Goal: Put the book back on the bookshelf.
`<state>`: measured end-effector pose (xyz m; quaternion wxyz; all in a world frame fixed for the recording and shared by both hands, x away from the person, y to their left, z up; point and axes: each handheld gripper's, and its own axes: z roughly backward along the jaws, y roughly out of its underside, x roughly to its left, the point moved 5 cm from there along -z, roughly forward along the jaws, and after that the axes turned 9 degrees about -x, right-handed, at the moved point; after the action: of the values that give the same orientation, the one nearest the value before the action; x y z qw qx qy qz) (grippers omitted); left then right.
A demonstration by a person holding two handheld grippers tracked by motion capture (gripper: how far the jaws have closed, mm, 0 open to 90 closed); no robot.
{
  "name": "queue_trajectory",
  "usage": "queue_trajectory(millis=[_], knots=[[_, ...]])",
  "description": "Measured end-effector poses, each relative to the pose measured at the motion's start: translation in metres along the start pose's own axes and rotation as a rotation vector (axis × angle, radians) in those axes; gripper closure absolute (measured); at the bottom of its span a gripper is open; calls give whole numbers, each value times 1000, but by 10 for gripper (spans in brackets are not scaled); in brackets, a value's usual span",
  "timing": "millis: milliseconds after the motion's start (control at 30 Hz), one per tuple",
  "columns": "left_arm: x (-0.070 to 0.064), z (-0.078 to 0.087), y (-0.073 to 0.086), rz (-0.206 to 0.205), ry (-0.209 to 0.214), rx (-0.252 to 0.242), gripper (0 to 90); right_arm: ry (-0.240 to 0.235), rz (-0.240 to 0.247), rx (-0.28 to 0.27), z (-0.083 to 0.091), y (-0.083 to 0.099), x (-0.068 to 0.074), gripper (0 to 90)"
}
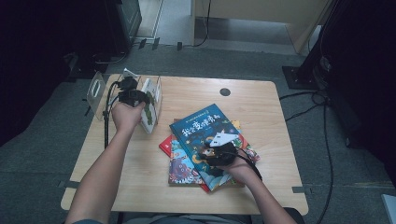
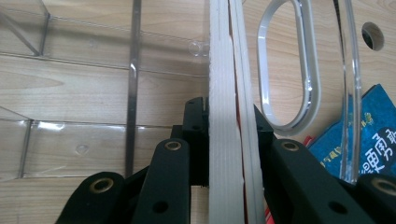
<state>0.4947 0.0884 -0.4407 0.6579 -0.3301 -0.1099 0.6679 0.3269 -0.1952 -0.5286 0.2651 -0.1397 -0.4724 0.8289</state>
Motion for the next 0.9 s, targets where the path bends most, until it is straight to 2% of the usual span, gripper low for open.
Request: queue_trajectory(millis=[233, 400, 500, 667, 767, 900], knots=[[0, -3, 1, 9, 1, 13, 757, -2, 2, 1, 0, 0, 0, 471], [1, 0, -1, 24, 20, 11, 743, -4, 4, 1, 0, 0, 0, 472], [0, 3, 0, 5, 19, 9, 736, -3, 3, 1, 0, 0, 0, 472], [-3, 7, -1, 0, 37, 6, 717, -3, 3, 1, 0, 0, 0, 473], [-4, 13, -2, -5, 59, 9, 664, -4, 3, 1, 0, 0, 0, 473], [-5, 20, -5, -21, 54, 0, 626, -4, 1, 0, 0, 0, 0, 473]])
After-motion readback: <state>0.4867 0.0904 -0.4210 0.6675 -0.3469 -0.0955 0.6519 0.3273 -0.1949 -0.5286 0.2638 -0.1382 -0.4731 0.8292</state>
